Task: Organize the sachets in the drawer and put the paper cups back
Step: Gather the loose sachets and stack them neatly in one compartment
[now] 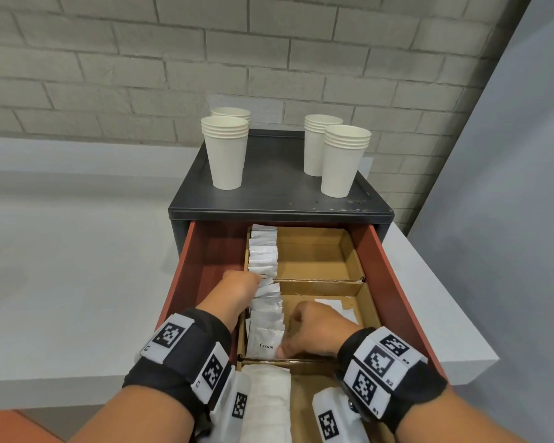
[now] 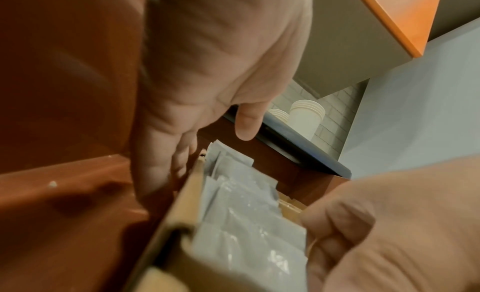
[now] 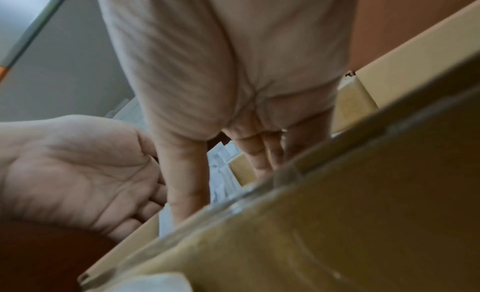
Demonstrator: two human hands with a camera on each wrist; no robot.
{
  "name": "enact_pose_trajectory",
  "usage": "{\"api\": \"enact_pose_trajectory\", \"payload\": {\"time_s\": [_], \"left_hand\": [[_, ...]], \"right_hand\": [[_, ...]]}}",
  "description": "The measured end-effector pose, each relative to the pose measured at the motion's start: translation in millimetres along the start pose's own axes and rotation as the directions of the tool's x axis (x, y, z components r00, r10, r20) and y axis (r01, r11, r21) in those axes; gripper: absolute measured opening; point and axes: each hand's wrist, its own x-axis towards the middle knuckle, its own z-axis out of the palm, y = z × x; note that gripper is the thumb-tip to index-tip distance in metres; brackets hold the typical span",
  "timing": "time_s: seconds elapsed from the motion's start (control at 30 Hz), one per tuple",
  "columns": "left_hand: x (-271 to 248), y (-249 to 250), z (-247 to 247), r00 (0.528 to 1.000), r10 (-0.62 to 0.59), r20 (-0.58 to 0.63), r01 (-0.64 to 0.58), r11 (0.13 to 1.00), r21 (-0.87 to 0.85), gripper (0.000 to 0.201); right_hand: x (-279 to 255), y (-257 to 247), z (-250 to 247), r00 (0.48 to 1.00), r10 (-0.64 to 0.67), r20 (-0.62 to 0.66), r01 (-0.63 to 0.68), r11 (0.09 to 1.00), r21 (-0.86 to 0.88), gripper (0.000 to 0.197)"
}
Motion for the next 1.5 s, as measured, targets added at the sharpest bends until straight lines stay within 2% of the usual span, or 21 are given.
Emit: {"api": "enact_pose_trajectory", "payload": {"time_s": [0.07, 0.2, 0.3, 0.43, 0.53, 0.73, 0.83, 0.93, 1.03, 1.1, 1.23, 1.37, 1.5], "left_hand": [[1.4, -0.2, 0.9, 0.999, -0.044, 0.027, 0.045, 0.998, -0.037, 0.041], [-0.1, -2.7, 0.0, 0.998, -0.045, 0.045, 0.049, 0.995, -0.084, 0.049], [2.9, -6.6, 1.5, 0.998, -0.040, 0.055, 0.047, 0.990, -0.131, 0.055], [-1.3, -5.2, 2.6, 0.997, -0.064, 0.034, 0.067, 0.993, -0.101, 0.055], [-4.0, -3.2, 2.5, 0.997, -0.074, 0.036, 0.077, 0.992, -0.096, 0.056], [-0.5, -5.8, 3.3, 0.997, -0.066, 0.039, 0.071, 0.989, -0.126, 0.060], [-0.8, -6.0, 2.7, 0.997, -0.060, 0.052, 0.067, 0.988, -0.140, 0.062], [-3.2, -2.8, 1.2, 0.998, -0.063, 0.009, 0.063, 0.991, -0.122, 0.059], [-5.7, -1.0, -1.9, 0.999, -0.009, -0.053, 0.007, 1.000, -0.030, 0.059], [-7.3, -2.8, -2.9, 1.000, 0.026, -0.015, -0.024, 0.993, 0.117, 0.059], [-7.8, -5.8, -2.6, 0.995, 0.065, 0.072, -0.082, 0.962, 0.260, 0.062], [-1.6, -8.9, -2.5, 0.991, 0.071, 0.113, -0.097, 0.964, 0.248, 0.063], [0.2, -8.0, -1.2, 0.993, 0.057, 0.108, -0.071, 0.988, 0.139, 0.059]], "right_hand": [[7.2, -0.5, 6.1, 1.000, -0.019, 0.016, 0.018, 0.999, 0.047, 0.053], [20.2, -7.1, 17.8, 1.000, -0.019, 0.014, 0.014, 0.964, 0.267, 0.041], [22.1, -7.6, 19.0, 0.997, -0.064, 0.032, 0.049, 0.934, 0.353, 0.051], [21.6, -6.5, 20.1, 0.992, -0.122, 0.014, 0.112, 0.948, 0.297, 0.061], [23.6, -6.7, 24.4, 0.994, -0.107, -0.034, 0.113, 0.959, 0.262, 0.066], [21.5, -5.5, 22.2, 0.992, -0.116, -0.046, 0.122, 0.982, 0.141, 0.064], [24.2, -5.0, 17.5, 0.996, -0.084, -0.038, 0.089, 0.984, 0.154, 0.085], [28.3, -5.4, 17.5, 0.996, -0.087, -0.034, 0.092, 0.979, 0.183, 0.104], [28.5, -4.5, 18.8, 0.994, -0.108, -0.029, 0.111, 0.981, 0.161, 0.094], [27.2, -3.7, 19.7, 0.992, -0.124, -0.026, 0.126, 0.981, 0.146, 0.086], [26.6, -2.1, 21.2, 0.990, -0.135, -0.041, 0.139, 0.976, 0.168, 0.085], [27.1, 1.1, 20.6, 0.991, -0.126, -0.043, 0.132, 0.969, 0.206, 0.080], [30.3, -0.7, 22.9, 0.992, -0.081, -0.093, 0.101, 0.966, 0.237, 0.077]]}}
